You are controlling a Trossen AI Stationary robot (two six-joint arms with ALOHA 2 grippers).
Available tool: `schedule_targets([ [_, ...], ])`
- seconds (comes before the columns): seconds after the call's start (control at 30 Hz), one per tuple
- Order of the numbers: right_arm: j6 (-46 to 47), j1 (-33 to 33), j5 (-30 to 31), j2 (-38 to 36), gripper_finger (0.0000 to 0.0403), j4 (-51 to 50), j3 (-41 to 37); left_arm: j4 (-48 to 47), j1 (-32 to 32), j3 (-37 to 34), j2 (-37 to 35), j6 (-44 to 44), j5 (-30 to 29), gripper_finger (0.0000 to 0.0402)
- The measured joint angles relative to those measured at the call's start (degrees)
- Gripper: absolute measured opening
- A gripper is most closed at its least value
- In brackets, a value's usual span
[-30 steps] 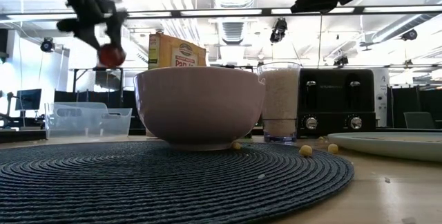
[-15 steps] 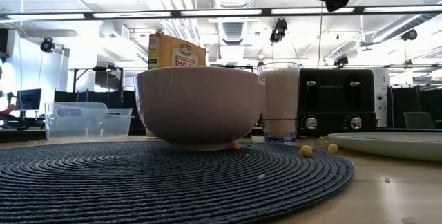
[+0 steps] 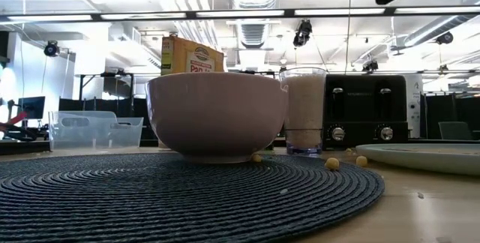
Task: Arrange a breakfast setting
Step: Put the apple from the transparent bin on the light blue plate
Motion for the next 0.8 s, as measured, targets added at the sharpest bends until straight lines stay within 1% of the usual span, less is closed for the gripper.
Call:
schedule_targets([
  [0.1, 1.5, 2.4, -0.8, -1.3, 0.0134, 0.0, -0.3, -5.5, -0.8, 6.8, 7.2, -0.4, 0.1, 0.0288],
  [0.17, 2.0, 4.5, -0.8, -1.8, 0.0134, 0.0, -0.3, -7.6, -1.5, 11.0, 11.6, -0.6, 0.3, 0.0288],
  [0.33, 1.0, 10.5, -0.4, -1.8, 0.0132, 0.3, -0.1, -9.0, -3.5, 19.6, 21.2, -0.6, 0.2, 0.0288],
  [0.4, 0.2, 12.4, 1.3, -2.1, 0.0132, 0.3, -0.1, -9.2, -4.4, 22.5, 24.7, -0.6, 0.5, 0.0288],
  [0.5, -1.1, 14.5, 4.4, -2.7, 0.0131, 0.3, -0.4, -9.3, -5.2, 26.9, 29.8, -0.5, 3.8, 0.0288],
  [0.6, -1.4, 15.6, 4.4, -3.0, 0.013, 0.3, -0.5, -9.2, -5.2, 31.7, 34.7, 1.2, 8.3, 0.0288],
  [0.73, -1.6, 16.9, 4.4, -3.9, 0.0129, -0.9, -0.7, -9.5, -6.0, 39.7, 42.6, 7.5, 10.1, 0.0288],
  [0.8, -1.3, 17.2, 4.4, -4.3, 0.0127, -1.3, -0.9, -11.5, -6.2, 45.2, 47.0, 8.1, 11.0, 0.0288],
])
